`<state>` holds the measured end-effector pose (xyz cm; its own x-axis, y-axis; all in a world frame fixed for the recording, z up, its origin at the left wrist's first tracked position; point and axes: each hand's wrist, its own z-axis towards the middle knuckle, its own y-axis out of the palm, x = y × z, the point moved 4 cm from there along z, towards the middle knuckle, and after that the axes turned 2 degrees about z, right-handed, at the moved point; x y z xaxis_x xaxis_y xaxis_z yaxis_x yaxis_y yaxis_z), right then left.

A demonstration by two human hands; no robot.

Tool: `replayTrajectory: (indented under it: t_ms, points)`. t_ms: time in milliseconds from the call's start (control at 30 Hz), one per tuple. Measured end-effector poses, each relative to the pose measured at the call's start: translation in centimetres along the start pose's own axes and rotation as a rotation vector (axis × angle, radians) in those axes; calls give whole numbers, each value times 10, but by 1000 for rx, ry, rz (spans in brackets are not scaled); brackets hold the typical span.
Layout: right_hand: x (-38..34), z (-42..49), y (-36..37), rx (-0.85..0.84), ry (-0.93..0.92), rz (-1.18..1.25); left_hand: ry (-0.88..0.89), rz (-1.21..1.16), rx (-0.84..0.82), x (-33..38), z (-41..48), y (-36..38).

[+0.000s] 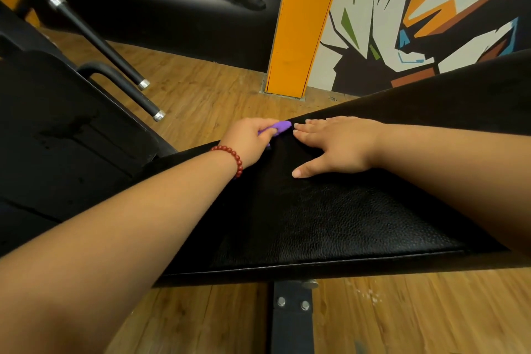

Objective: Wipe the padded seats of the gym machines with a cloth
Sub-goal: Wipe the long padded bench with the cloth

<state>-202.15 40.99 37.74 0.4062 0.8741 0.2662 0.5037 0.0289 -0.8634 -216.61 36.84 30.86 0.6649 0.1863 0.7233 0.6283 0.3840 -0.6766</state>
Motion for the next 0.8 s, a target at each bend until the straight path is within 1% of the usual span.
replayTrajectory:
  t_ms: [100,167,333,400,433,500,567,633,733,800]
  points:
    - [-1,0,0,2,-3,-3,-100,5,14,6,17,3]
    - [-1,0,0,-1,-6,-3,-121,-11,21,6,19,6]
    - [-1,0,0,-4,-6,5,7,-87,14,-10,-13,1]
    - [-3,1,0,-2,-11,0,47,-73,8,-19,-18,-1]
    - [-3,0,0,0,-12,1,46,-53,0,-20,-14,-2]
    - [-4,-1,-1,1,-16,1,-10,-34,-2,-20,-4,-4]
    - [-4,-2,-1,6,-19,3,-90,-39,27,-19,6,-3]
    - [-4,-2,-2,7,-19,14,-125,-45,60,-18,9,1]
    - [-5,-2,-2,7,-21,27,-88,-96,53,-22,-6,1]
    - [-5,-2,-3,4,-21,29,-29,-70,22,-27,-21,-2]
